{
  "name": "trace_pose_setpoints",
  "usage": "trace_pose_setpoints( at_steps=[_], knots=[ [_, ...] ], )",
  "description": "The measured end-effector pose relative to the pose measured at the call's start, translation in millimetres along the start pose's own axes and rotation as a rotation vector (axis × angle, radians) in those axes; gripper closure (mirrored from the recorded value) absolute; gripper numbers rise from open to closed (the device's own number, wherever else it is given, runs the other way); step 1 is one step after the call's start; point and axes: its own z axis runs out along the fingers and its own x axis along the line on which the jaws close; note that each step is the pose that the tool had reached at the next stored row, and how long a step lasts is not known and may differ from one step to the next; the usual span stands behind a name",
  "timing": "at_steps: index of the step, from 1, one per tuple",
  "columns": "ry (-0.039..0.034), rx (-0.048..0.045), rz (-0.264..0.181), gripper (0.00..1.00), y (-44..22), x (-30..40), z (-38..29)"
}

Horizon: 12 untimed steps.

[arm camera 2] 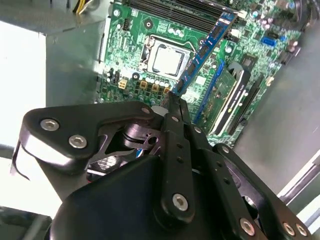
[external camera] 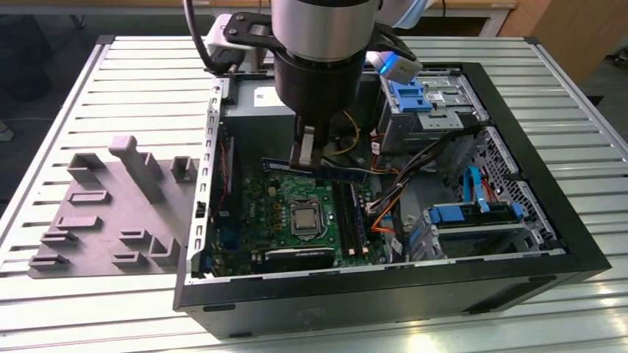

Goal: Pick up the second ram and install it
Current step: 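Insert the second ram into the second slot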

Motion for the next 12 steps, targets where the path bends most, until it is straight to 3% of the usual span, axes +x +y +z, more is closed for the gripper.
trace_pose_setpoints(
  at_steps=[12],
  knots=[
    [-0.0056, 0.0101, 0.207, 0.89, -0.1, 0.1, 2.0]
  ],
)
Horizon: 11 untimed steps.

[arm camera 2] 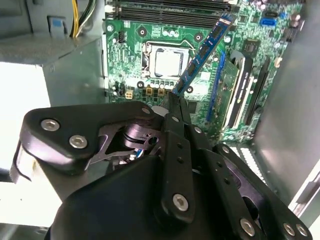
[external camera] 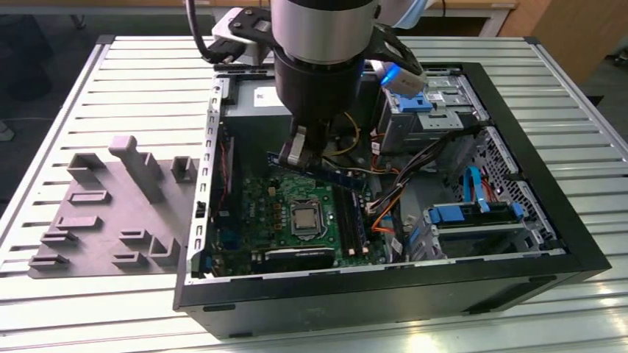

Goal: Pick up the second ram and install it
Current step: 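Insert the second ram into the second slot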

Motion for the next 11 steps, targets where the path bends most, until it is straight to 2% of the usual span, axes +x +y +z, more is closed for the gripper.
trace_pose_setpoints(
  at_steps=[11],
  knots=[
    [-0.005, 0.0088, 0.182, 0.89, 0.0, 0.1, 1.0]
  ],
)
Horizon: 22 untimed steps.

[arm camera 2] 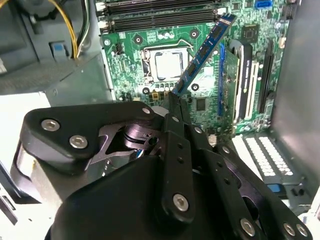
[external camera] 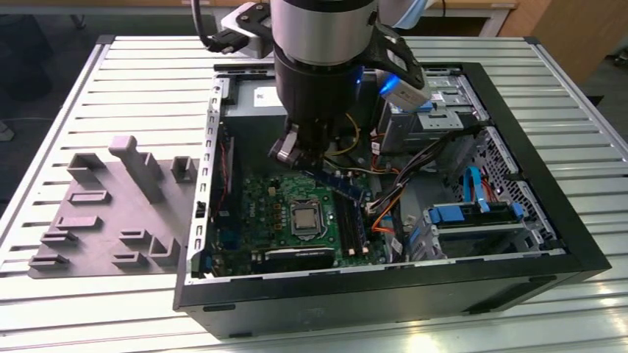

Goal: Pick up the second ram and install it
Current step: 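Insert the second ram into the second slot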

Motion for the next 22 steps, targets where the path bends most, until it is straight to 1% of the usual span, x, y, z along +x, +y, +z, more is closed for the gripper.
trace_pose_setpoints(
  at_steps=[10, 22],
  knots=[
    [-0.0039, 0.0069, 0.141, 0.89, 0.0, 0.0, 0.7],
    [-0.0072, 0.0129, 0.264, 0.89, 0.0, 0.1, 1.3]
  ],
)
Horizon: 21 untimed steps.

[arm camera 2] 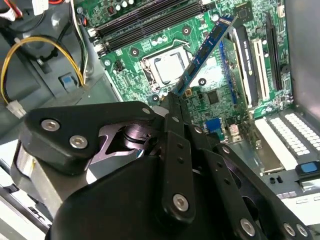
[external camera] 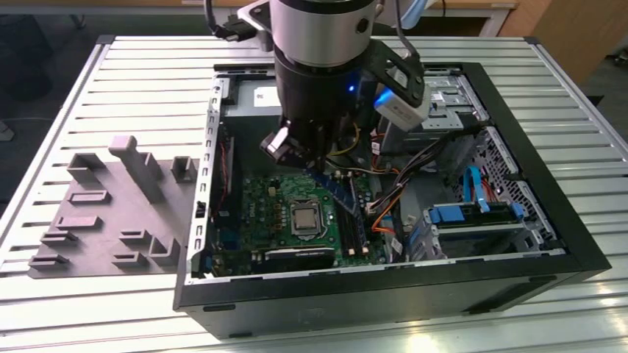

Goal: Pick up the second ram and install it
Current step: 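Insert the second ram into the second slot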

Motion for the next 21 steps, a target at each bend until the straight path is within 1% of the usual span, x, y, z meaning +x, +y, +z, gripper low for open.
trace_pose_setpoints(
  at_steps=[12, 21],
  knots=[
    [-0.0036, 0.0062, 0.128, 0.89, 0.0, 0.0, 0.4],
    [-0.0069, 0.0123, 0.255, 0.89, 0.0, 0.0, 1.0]
  ],
)
